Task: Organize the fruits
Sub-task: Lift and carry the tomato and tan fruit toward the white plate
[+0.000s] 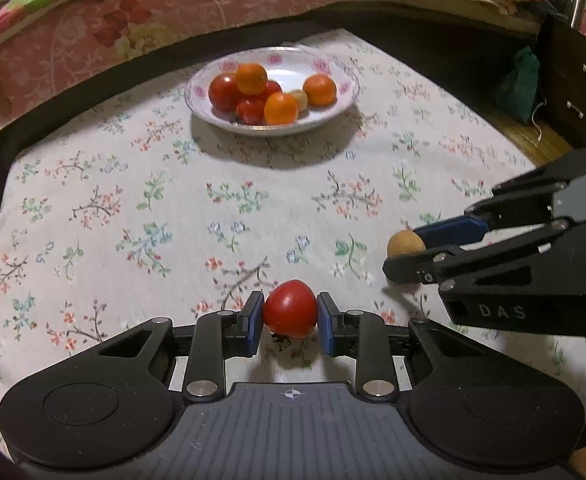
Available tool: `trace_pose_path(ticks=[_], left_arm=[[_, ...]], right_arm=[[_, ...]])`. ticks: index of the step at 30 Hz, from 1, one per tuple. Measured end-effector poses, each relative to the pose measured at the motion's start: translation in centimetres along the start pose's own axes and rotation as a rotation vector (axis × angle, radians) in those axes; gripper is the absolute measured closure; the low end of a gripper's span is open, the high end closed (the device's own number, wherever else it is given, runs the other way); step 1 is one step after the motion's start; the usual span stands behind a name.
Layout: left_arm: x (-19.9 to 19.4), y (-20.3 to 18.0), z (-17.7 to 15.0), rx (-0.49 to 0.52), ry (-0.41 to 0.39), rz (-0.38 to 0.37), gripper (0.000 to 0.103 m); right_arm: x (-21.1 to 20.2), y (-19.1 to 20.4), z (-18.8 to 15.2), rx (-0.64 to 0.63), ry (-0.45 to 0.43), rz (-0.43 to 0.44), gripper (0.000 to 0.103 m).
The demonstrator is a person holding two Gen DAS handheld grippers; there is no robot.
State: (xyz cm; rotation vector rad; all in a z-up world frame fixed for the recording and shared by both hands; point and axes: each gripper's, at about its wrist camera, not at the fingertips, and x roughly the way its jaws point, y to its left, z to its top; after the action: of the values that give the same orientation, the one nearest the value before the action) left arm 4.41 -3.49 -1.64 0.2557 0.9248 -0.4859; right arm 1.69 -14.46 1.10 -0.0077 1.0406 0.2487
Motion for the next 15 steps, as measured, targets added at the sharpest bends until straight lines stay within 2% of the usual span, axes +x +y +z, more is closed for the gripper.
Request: trace_pose_path(ticks=[15], left_arm=[[0.4, 0.8, 3.9, -0.041, -0.069, -0.01, 0.067]], right_arm=[[-1.4, -2.2, 2.5, 0.068, -0.083, 0.008, 0.076]])
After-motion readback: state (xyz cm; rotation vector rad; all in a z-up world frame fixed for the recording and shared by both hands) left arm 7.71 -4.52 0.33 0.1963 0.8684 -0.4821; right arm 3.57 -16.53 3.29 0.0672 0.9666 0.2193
